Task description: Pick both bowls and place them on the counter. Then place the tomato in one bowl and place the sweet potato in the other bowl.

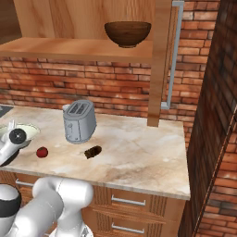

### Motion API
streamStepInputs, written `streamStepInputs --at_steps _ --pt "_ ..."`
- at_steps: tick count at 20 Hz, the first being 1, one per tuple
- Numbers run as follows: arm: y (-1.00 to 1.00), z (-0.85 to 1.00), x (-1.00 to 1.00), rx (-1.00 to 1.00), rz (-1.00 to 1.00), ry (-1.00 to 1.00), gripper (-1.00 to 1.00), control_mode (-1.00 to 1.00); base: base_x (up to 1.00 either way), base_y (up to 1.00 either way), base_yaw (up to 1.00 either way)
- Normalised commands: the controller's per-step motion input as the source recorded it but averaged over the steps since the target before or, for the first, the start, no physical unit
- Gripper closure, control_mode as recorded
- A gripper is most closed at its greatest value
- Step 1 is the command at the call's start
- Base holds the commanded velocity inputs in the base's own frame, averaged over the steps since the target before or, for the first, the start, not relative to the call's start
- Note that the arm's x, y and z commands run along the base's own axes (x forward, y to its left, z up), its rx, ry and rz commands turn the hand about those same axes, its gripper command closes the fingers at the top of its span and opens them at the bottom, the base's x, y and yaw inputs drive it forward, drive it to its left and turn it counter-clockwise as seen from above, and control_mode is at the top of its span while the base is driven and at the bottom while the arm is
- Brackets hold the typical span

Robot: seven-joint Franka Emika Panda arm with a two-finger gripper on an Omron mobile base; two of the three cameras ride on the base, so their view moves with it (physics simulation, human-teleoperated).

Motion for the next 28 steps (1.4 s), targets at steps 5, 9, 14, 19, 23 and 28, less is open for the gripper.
streamStepInputs --at_steps 5,9,14,19,23,28 --pt "0.08 -0.33 0.07 0.0 -0.02 0.0 1.0 -1.0 0.0 0.0 0.0" --pt "0.08 -0.24 0.07 0.0 -0.02 0.0 1.0 -1.0 0.0 0.0 0.0" --pt "0.02 -0.14 0.14 0.0 -0.01 0.0 1.0 -1.0 0.0 0.0 0.0" --pt "0.01 -0.1 0.13 0.0 0.0 0.0 1.0 -1.0 0.0 0.0 0.0" --pt "0.0 -0.13 0.15 0.0 0.0 0.0 1.0 -1.0 0.0 0.0 0.0" --pt "0.0 -0.08 0.1 0.0 0.0 0.01 -1.0 -1.0 0.0 0.0 0.0"
